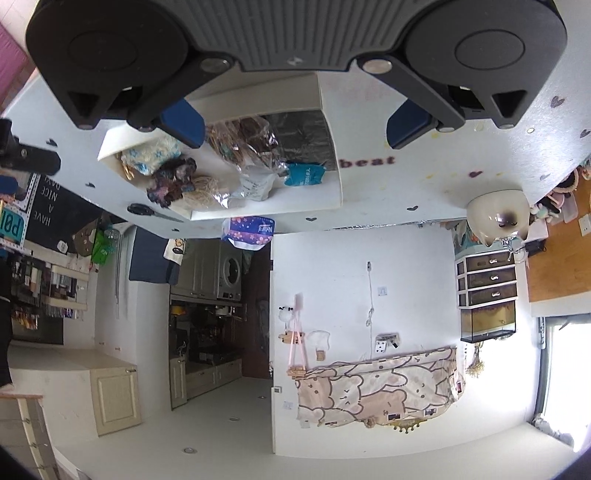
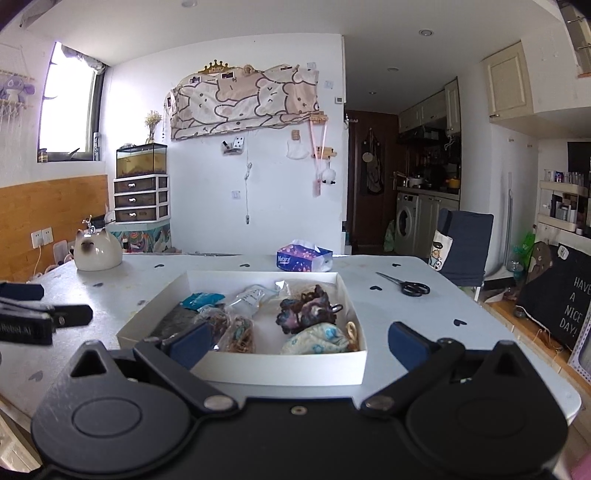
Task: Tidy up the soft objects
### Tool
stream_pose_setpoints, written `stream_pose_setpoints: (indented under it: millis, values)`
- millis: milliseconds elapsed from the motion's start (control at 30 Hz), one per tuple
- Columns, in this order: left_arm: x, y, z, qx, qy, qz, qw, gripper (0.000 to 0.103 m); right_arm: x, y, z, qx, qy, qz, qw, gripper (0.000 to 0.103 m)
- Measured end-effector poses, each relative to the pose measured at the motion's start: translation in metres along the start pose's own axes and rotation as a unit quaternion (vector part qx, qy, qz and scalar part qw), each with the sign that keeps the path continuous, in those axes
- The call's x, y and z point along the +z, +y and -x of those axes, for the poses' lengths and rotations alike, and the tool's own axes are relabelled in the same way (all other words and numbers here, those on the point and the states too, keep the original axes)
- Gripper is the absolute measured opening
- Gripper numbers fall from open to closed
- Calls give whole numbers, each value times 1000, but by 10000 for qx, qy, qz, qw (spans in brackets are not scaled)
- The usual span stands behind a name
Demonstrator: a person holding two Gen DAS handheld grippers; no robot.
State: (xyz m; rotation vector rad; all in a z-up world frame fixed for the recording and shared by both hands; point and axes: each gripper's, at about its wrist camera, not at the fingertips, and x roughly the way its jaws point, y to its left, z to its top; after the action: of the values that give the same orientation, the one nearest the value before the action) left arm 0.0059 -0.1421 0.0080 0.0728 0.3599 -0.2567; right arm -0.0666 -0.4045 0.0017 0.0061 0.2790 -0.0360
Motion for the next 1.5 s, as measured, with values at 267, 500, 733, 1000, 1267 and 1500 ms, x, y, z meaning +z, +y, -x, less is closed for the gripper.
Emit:
stream_pose_setpoints:
  millis: [267,500,733,1000,1267,1500]
  values:
    - [-17,-3,20,32,21,-3,10000,103,-7,22,14,-91,2,97,9999,103]
    - [-25,7,35,176,-3,131,9998,103,-12,26,18,-170,86,-55,9998,103]
    - [-30,9,38,138,81,101,9998,103,-18,28,21,-187,165,-159,9996,103]
    - [-30,8,40,171,47,109,9998,103,-19,29,21,-135,191,-167,9996,103]
    - [-29,8,40,170,46,103,9998,103,-19,29,21,-148,186,-157,9996,103]
    - [-29,8,40,172,48,107,9998,103,-19,29,21,-133,195,-156,9996,103]
